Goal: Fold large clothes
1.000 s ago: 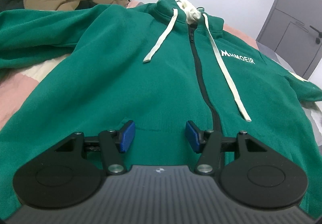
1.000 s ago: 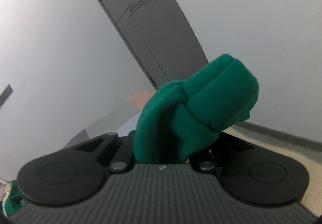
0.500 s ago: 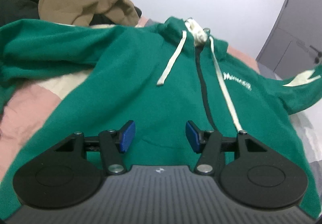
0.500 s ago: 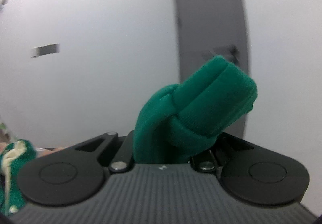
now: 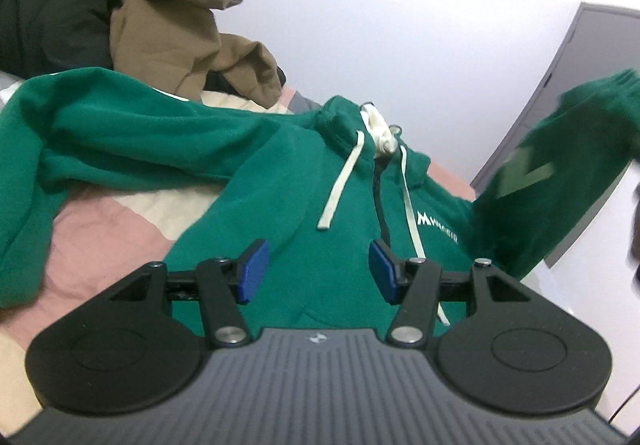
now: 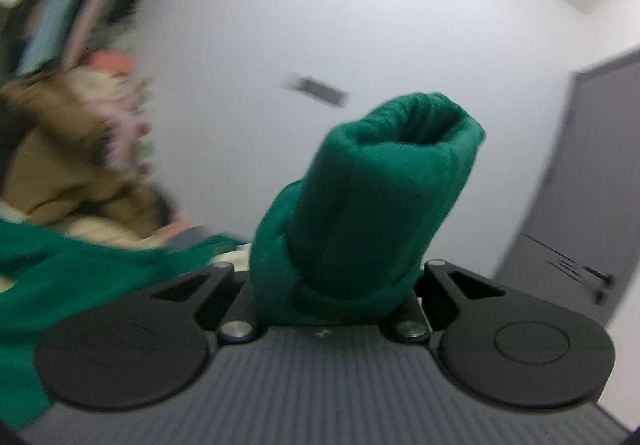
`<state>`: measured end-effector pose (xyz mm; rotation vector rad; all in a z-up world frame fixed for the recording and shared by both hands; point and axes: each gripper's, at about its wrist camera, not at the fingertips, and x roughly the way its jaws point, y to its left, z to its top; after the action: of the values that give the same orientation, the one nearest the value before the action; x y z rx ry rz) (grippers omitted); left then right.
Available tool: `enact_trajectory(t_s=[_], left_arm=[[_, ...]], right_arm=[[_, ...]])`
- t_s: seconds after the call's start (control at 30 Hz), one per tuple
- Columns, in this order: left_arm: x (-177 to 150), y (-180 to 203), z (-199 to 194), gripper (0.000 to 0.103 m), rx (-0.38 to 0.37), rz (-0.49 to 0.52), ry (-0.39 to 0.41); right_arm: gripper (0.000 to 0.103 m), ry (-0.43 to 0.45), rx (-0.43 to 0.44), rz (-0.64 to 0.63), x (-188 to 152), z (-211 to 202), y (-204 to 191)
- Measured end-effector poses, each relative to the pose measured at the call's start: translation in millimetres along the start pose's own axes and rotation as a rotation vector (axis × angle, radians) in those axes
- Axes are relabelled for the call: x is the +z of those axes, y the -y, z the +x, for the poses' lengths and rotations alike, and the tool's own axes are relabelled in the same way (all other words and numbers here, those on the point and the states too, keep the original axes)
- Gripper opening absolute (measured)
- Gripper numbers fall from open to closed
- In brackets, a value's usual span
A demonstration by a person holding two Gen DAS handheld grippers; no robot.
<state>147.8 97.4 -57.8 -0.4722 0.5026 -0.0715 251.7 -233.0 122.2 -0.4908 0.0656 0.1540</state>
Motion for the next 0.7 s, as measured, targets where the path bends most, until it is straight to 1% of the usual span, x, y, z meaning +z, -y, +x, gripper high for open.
enact_trajectory(t_s=[0.03, 0.13, 0.2, 0.3, 0.37, 0.43, 0.5, 0.57, 0.63, 0.7], left_arm=[[1, -5, -3, 0.061, -0.006, -0.012, 0.001], [7, -17, -8, 0.061, -0.029, -0.047, 0.012], [11, -24, -9, 0.061, -0.031, -0.062, 0.021], [14, -34, -5, 0.061, -0.042, -0.09, 0.032], [13, -40, 1, 0.061, -0.049, -0.116, 0.02], [12, -44, 9, 0.061, -0.061, -0.141, 0.003], [11, -45, 15, 0.061, -0.074, -0.159, -0.011], [11, -43, 18, 0.061, -0.099, -0.161, -0.015], [11, -39, 19, 0.062, -0.109, -0.146, -0.009], [10, -34, 17, 0.062, -0.111, -0.126, -0.004]], right_arm=[[0.014, -0.009, 0.034, -0.017, -5, -3, -25], [0.015, -0.052, 0.124, -0.043, -24, -4, -78], [0.015, -0.086, 0.184, -0.045, -41, -10, -114], [0.015, -0.157, 0.269, -0.078, -64, -7, -159], [0.015, -0.21, 0.311, -0.097, -81, -8, -186], [0.016, -0.267, 0.341, -0.105, -97, -8, -204], [0.031, -0.314, 0.371, -0.08, -104, -3, -208], [0.063, -0.354, 0.423, -0.032, -105, -1, -206], [0.077, -0.352, 0.471, 0.015, -106, -12, -195], [0.077, -0.36, 0.526, 0.056, -109, -25, -191]])
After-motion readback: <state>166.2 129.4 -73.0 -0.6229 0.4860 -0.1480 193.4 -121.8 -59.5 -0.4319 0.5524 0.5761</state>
